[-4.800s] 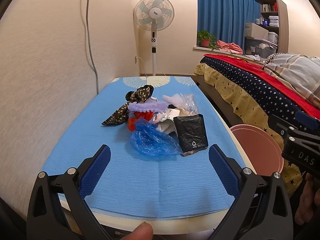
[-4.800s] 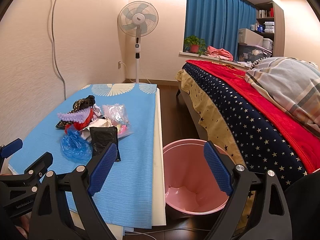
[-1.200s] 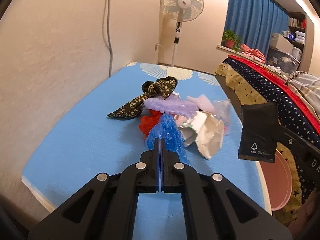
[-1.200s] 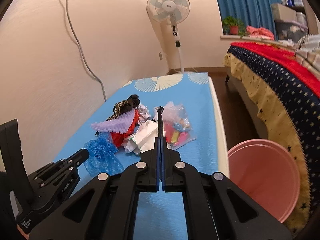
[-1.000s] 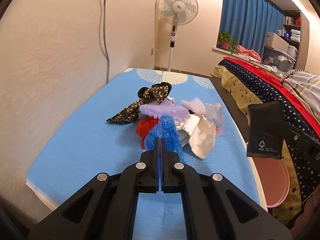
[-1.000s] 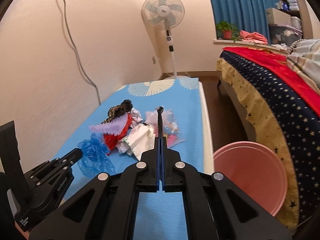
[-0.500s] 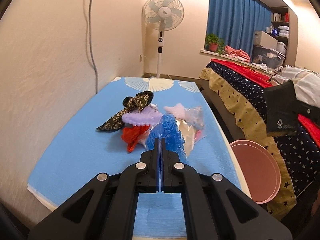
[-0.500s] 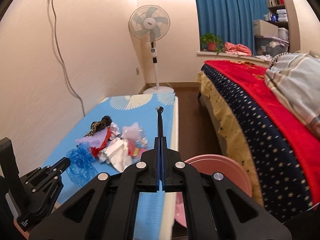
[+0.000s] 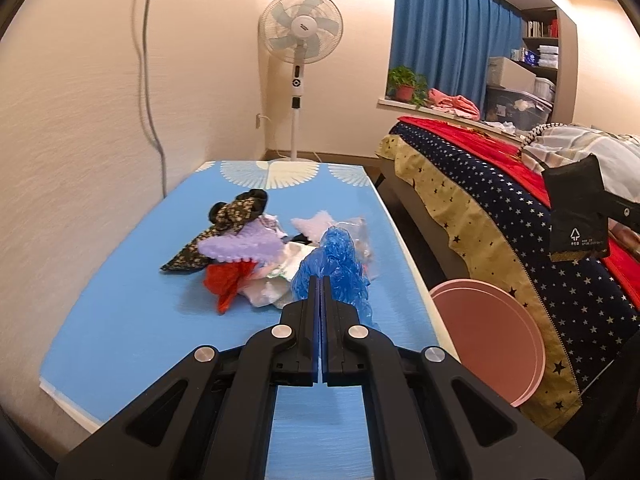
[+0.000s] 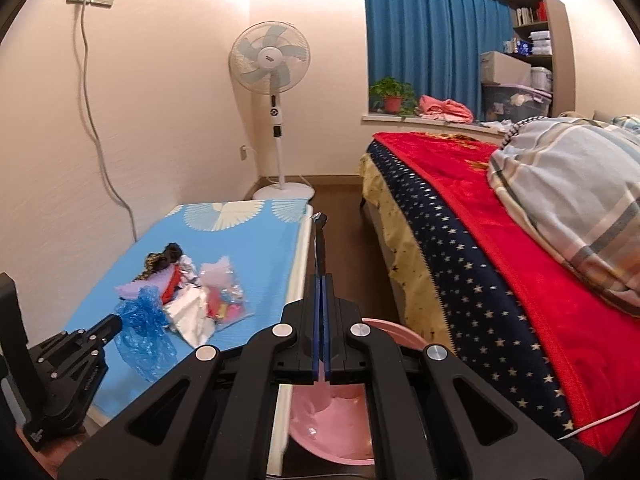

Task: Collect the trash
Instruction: 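Carry the blue bag and black pouch over the pink bucket and release both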

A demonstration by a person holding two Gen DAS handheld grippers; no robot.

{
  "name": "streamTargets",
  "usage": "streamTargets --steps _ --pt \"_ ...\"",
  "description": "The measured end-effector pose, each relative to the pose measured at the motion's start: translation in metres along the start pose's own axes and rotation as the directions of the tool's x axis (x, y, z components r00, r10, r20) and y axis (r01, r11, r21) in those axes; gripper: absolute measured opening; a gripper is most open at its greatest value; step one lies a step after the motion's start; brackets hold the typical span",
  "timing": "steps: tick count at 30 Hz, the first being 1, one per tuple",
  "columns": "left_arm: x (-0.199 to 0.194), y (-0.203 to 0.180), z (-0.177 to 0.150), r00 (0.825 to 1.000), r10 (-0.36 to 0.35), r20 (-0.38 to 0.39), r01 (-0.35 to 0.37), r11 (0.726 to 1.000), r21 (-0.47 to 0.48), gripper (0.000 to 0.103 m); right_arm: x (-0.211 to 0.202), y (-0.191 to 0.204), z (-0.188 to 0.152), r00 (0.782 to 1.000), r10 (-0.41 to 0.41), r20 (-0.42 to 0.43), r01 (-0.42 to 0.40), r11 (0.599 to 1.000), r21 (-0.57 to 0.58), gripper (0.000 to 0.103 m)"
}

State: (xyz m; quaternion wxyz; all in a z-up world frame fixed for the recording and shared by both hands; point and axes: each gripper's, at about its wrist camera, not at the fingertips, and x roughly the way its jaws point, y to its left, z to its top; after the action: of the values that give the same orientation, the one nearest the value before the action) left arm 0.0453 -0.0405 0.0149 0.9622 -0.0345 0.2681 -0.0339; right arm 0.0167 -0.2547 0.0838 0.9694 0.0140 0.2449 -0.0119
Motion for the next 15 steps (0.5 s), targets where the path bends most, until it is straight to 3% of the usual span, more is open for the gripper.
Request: streamTargets --steps 15 --pt "0.012 -0.041 0.004 0.997 -0.071 -0.004 0.071 0.996 0.058 0.0 0.021 -0.022 -0.013 0.995 -0.097 -0.038 0.1 0.993 0.057 0.001"
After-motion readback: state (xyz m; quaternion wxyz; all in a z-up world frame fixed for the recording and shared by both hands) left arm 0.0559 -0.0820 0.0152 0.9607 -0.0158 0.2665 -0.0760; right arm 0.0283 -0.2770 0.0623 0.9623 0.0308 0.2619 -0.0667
